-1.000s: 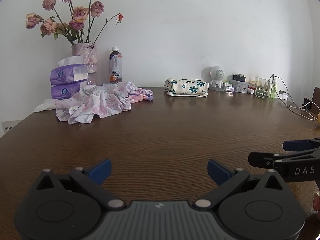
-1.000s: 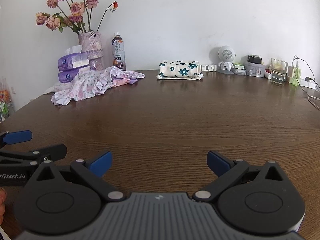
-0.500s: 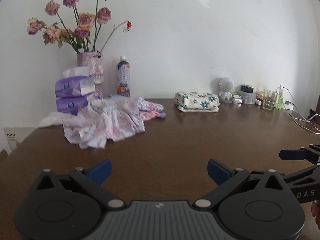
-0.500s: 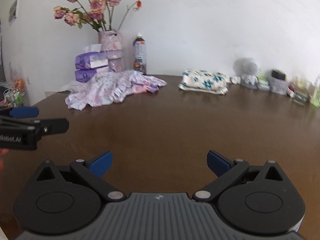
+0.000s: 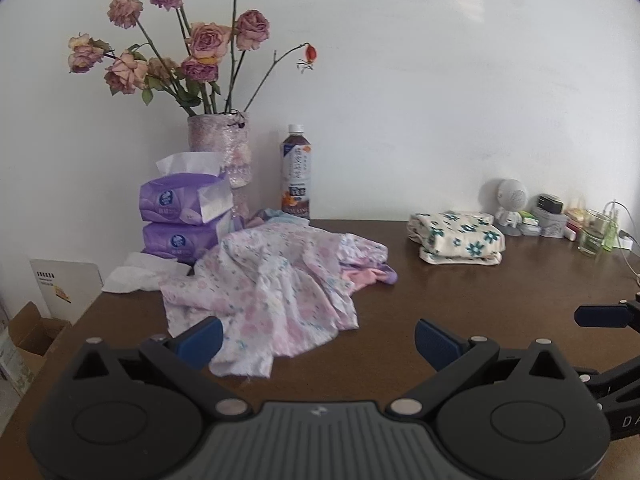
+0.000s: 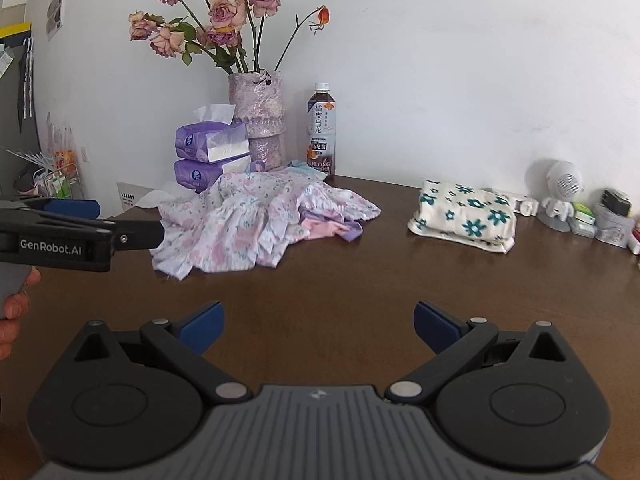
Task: Fold clothes
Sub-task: 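Move both tools toward the pink floral dress on the table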
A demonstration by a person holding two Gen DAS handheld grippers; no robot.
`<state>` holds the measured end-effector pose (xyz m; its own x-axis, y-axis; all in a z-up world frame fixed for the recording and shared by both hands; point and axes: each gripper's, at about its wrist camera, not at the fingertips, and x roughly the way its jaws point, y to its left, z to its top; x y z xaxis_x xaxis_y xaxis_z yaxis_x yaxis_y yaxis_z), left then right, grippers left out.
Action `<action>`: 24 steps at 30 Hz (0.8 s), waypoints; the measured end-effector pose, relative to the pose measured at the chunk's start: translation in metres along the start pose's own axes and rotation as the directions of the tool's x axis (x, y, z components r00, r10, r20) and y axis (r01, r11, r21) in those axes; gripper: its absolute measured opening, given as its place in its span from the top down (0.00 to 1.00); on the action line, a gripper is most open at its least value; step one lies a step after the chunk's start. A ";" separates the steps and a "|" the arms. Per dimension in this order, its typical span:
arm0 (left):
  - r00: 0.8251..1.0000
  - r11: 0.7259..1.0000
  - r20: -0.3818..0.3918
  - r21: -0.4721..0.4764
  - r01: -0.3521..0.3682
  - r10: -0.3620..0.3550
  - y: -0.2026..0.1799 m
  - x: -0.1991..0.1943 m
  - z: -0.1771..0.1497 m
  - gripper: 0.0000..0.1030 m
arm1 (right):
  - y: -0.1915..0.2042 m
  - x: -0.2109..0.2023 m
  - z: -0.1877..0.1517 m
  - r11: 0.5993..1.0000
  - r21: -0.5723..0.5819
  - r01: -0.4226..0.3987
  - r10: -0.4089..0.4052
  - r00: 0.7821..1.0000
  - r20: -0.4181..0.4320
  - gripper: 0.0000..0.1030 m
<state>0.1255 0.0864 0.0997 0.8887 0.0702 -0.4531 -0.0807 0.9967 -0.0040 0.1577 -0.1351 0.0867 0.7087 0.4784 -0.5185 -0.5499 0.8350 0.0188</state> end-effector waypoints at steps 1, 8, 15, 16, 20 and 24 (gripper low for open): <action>1.000 1.000 0.001 -0.003 -0.007 0.007 0.003 0.004 0.004 0.01 | 0.000 0.006 0.005 1.000 -0.004 0.005 -0.005 1.000 -0.002 0.00; 0.999 0.997 -0.021 -0.072 -0.035 0.033 0.024 0.042 0.019 0.01 | -0.003 0.058 0.043 1.000 0.003 0.011 -0.011 1.000 -0.003 0.00; 0.996 0.987 -0.050 -0.141 -0.076 0.069 0.044 0.098 0.033 0.01 | -0.004 0.125 0.078 1.000 -0.020 0.012 -0.011 0.999 0.042 0.00; 0.996 0.986 -0.057 -0.150 -0.077 0.069 0.048 0.107 0.035 0.01 | -0.006 0.136 0.083 1.000 -0.008 -0.001 0.001 0.999 0.035 0.00; 0.991 0.983 -0.079 -0.143 -0.114 0.104 0.060 0.139 0.039 0.01 | -0.009 0.180 0.100 0.999 0.036 -0.002 0.001 1.000 0.012 0.00; 0.989 0.978 -0.098 -0.167 -0.124 0.109 0.074 0.164 0.039 0.01 | -0.009 0.218 0.109 0.999 0.050 0.002 -0.001 1.000 -0.026 0.01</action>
<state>0.2826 0.1730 0.0604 0.8261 0.1742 -0.5359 -0.2646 0.9596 -0.0961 0.3655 -0.0088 0.0663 0.6974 0.4702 -0.5409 -0.5255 0.8486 0.0602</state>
